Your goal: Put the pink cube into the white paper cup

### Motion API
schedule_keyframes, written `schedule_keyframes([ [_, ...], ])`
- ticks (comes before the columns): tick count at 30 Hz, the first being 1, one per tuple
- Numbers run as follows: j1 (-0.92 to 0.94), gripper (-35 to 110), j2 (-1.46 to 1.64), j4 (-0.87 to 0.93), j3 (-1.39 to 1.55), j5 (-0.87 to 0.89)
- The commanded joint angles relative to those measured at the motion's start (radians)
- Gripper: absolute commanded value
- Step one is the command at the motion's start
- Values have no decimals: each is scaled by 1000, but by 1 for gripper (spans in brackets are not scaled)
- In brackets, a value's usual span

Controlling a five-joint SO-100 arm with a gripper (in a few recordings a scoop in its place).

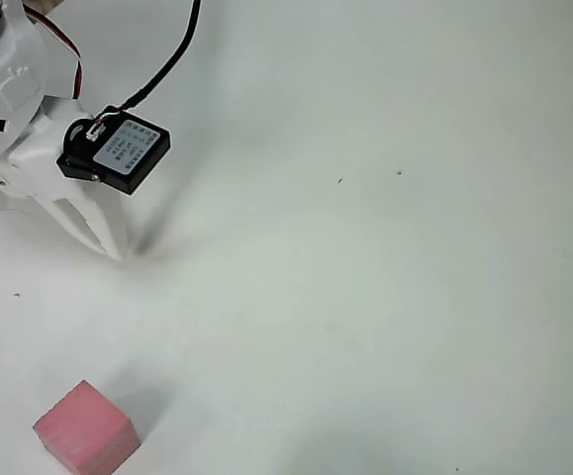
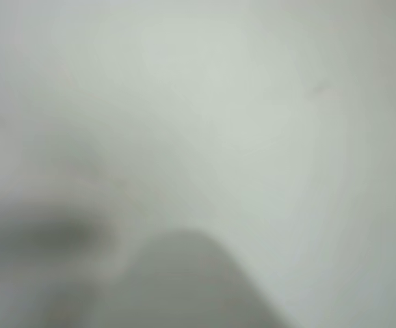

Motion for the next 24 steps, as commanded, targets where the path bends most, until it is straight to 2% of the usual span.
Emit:
schedule_keyframes([
  [1, -183, 0, 230, -9, 2, 244],
  [12, -210, 0, 230, -9, 2, 219],
  [20, -229, 0, 230, -9, 2, 301],
  [24, -215, 0, 230, -52, -31, 258],
])
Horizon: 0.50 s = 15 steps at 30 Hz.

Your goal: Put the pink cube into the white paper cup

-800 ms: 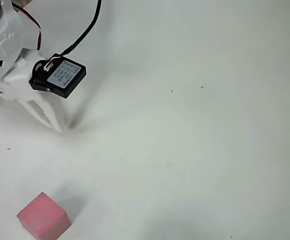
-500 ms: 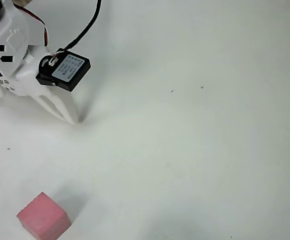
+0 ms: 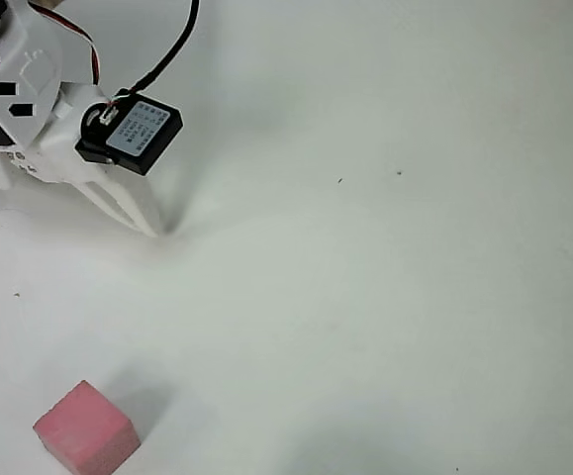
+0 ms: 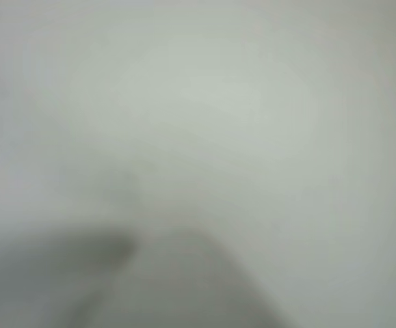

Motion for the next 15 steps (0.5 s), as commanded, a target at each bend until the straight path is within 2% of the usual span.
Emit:
schedule_keyframes([
  [1, 18, 0, 20, -12, -66, -35],
  [6, 137, 0, 5, 15, -213, -146],
  [15, 333, 0, -382, 43, -580, -362],
])
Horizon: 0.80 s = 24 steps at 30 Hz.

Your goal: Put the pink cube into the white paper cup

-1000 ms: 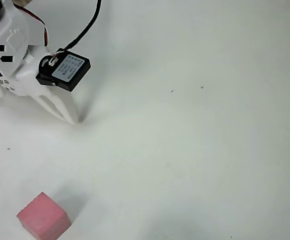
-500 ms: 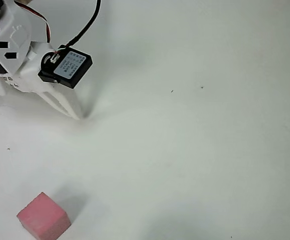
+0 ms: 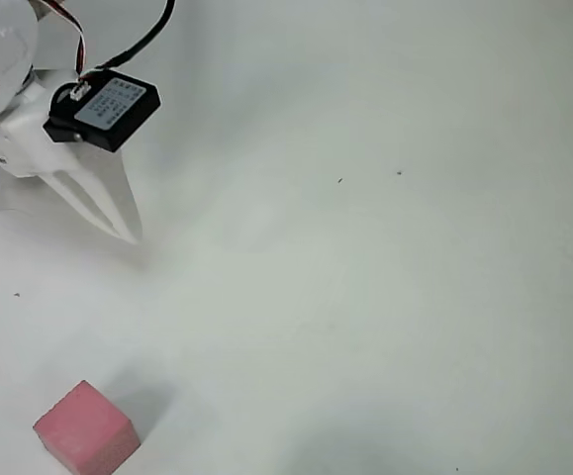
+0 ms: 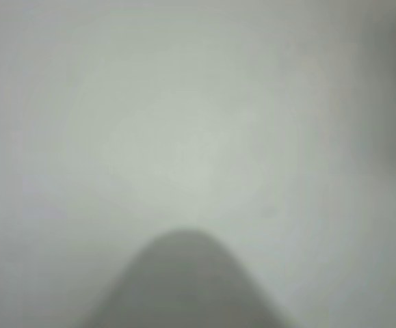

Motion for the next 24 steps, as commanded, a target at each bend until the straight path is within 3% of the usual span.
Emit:
schedule_keyframes([
  [1, 89, 0, -133, -2, -210, -103],
  [12, 221, 3, -400, -118, -299, -235],
  [24, 287, 18, -515, -239, -308, -298],
])
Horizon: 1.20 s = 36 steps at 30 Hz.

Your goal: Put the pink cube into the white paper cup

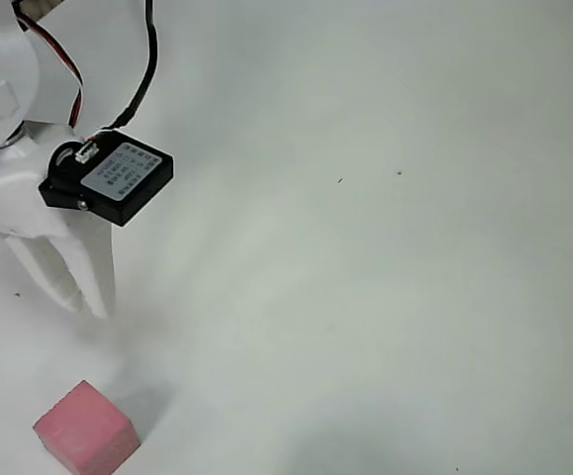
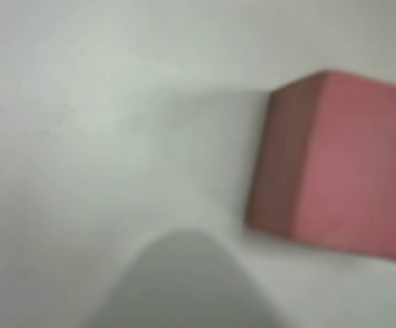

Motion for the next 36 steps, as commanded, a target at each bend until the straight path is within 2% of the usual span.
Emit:
schedule_keyframes([
  [1, 38, 19, -28, -29, -100, -29],
  [18, 101, 25, -397, -95, -362, -126],
  [24, 117, 31, -445, -95, -397, -144],
  [36, 118, 35, -512, -123, -417, -169],
])
